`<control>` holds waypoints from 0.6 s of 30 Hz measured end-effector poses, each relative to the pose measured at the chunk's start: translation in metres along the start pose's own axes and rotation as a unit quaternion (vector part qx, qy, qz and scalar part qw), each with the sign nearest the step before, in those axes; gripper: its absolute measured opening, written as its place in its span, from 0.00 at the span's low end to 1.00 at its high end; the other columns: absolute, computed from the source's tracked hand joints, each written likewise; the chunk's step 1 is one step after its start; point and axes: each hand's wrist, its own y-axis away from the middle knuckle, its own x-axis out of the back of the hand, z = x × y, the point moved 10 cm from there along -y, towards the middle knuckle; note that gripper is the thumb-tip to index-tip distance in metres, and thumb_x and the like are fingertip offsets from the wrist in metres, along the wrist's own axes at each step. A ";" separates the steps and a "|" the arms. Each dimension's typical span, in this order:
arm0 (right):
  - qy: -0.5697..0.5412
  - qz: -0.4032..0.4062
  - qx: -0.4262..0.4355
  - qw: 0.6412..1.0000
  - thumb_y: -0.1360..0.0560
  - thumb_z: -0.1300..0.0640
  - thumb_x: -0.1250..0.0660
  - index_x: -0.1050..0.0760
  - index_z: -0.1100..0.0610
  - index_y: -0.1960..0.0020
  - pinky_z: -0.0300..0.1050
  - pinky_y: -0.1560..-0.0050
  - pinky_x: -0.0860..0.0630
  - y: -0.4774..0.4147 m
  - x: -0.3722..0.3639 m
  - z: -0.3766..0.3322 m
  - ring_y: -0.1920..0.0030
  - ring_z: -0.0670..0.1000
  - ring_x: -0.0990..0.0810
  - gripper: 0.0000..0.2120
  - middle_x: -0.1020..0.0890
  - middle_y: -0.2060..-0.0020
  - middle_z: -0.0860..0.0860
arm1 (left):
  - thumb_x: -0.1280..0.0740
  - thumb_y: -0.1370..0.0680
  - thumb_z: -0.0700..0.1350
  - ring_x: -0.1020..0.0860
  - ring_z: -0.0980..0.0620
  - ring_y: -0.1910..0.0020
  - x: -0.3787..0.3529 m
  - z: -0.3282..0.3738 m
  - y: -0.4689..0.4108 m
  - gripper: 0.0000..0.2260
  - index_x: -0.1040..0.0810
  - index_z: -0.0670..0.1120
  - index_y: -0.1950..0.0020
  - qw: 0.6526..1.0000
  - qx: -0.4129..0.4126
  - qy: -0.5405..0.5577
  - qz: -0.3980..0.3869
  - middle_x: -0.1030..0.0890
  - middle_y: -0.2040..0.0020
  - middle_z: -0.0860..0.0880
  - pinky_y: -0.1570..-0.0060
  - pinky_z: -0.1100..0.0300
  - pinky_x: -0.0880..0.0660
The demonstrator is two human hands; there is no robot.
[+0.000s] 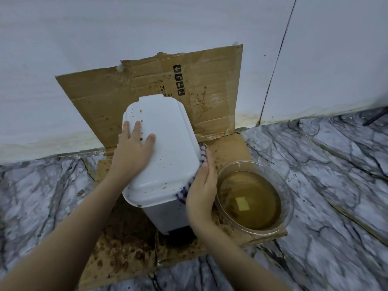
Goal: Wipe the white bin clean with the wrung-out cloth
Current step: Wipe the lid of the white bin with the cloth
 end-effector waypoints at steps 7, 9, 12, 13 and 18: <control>-0.015 -0.043 -0.080 0.996 0.18 0.52 0.50 0.30 0.46 0.32 0.37 0.50 0.25 -0.025 -0.004 0.011 0.47 0.44 0.24 0.17 0.22 0.40 0.47 | 0.49 0.20 0.59 0.52 0.44 0.23 0.000 -0.002 -0.001 0.28 0.52 0.50 0.22 1.000 -0.002 -0.001 -0.001 0.56 0.22 0.49 0.28 0.45 0.47; -0.033 -0.160 -0.160 0.974 0.18 0.49 0.50 0.32 0.44 0.31 0.40 0.58 0.21 -0.044 -0.019 0.015 0.55 0.46 0.23 0.18 0.20 0.41 0.51 | 0.49 0.20 0.59 0.52 0.43 0.23 -0.001 -0.002 -0.002 0.28 0.52 0.50 0.22 1.000 -0.002 -0.004 0.000 0.56 0.22 0.49 0.28 0.45 0.47; -0.059 -0.265 -0.172 0.947 0.18 0.49 0.50 0.39 0.46 0.26 0.47 0.32 0.32 -0.064 -0.039 0.009 0.37 0.45 0.27 0.20 0.30 0.31 0.45 | 0.49 0.20 0.59 0.52 0.43 0.23 -0.001 0.000 -0.004 0.28 0.51 0.50 0.23 1.000 -0.006 -0.007 0.000 0.56 0.22 0.49 0.29 0.44 0.46; -0.065 -0.275 -0.160 0.946 0.17 0.50 0.50 0.40 0.47 0.26 0.47 0.30 0.35 -0.066 -0.043 0.006 0.34 0.46 0.30 0.20 0.32 0.29 0.45 | 0.50 0.20 0.59 0.52 0.43 0.23 0.000 -0.001 -0.004 0.28 0.51 0.50 0.23 1.000 -0.006 -0.006 0.000 0.56 0.22 0.48 0.28 0.44 0.46; -0.006 -0.206 -0.037 0.978 0.17 0.52 0.49 0.36 0.45 0.28 0.38 0.33 0.34 -0.044 -0.027 -0.001 0.33 0.41 0.31 0.18 0.31 0.32 0.40 | 0.49 0.19 0.58 0.52 0.43 0.23 0.003 -0.003 -0.004 0.28 0.51 0.50 0.23 1.000 -0.013 -0.002 0.006 0.55 0.22 0.48 0.28 0.45 0.46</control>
